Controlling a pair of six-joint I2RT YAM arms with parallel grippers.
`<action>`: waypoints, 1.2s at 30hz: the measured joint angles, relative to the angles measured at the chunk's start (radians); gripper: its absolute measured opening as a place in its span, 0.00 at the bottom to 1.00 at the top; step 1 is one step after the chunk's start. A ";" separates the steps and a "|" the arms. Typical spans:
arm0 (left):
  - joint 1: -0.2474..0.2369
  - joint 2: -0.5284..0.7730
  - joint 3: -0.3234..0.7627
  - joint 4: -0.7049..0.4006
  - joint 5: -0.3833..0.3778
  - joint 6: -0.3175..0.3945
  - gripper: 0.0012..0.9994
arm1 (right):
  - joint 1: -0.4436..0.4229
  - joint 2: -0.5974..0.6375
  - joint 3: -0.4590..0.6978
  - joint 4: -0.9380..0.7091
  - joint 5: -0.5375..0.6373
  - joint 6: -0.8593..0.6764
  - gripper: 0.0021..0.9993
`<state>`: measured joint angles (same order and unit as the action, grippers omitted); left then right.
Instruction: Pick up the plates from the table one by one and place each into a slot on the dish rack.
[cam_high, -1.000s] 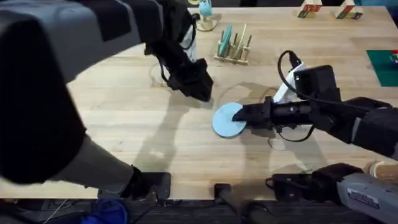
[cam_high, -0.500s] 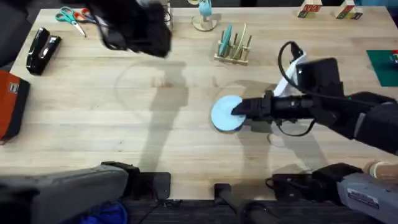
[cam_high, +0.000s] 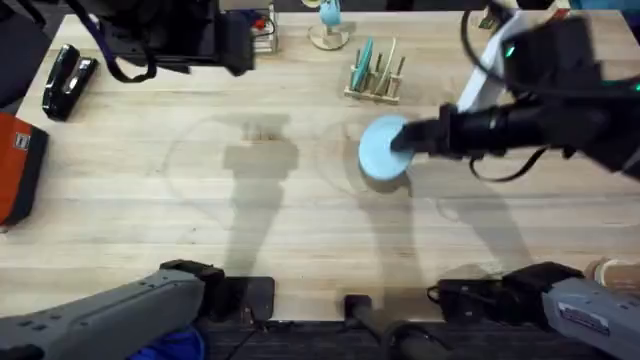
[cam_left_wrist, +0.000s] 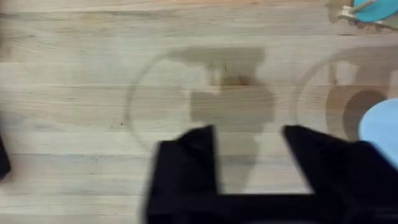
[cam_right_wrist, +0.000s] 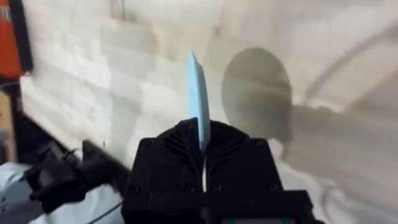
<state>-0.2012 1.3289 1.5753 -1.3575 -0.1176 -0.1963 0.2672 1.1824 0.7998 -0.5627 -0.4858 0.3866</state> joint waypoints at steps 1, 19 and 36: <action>0.000 0.000 0.000 0.000 -0.002 -0.003 0.80 | 0.000 0.000 0.029 -0.008 0.015 -0.013 0.03; 0.000 0.000 0.000 -0.031 -0.010 -0.005 1.00 | 0.000 0.000 0.299 -0.104 0.200 -0.071 0.03; 0.000 0.001 0.000 -0.042 -0.010 -0.005 1.00 | 0.053 0.000 0.437 -0.263 0.414 -0.054 0.03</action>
<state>-0.2012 1.3296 1.5753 -1.3994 -0.1280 -0.2012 0.3206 1.1821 1.2366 -0.8256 -0.0716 0.3326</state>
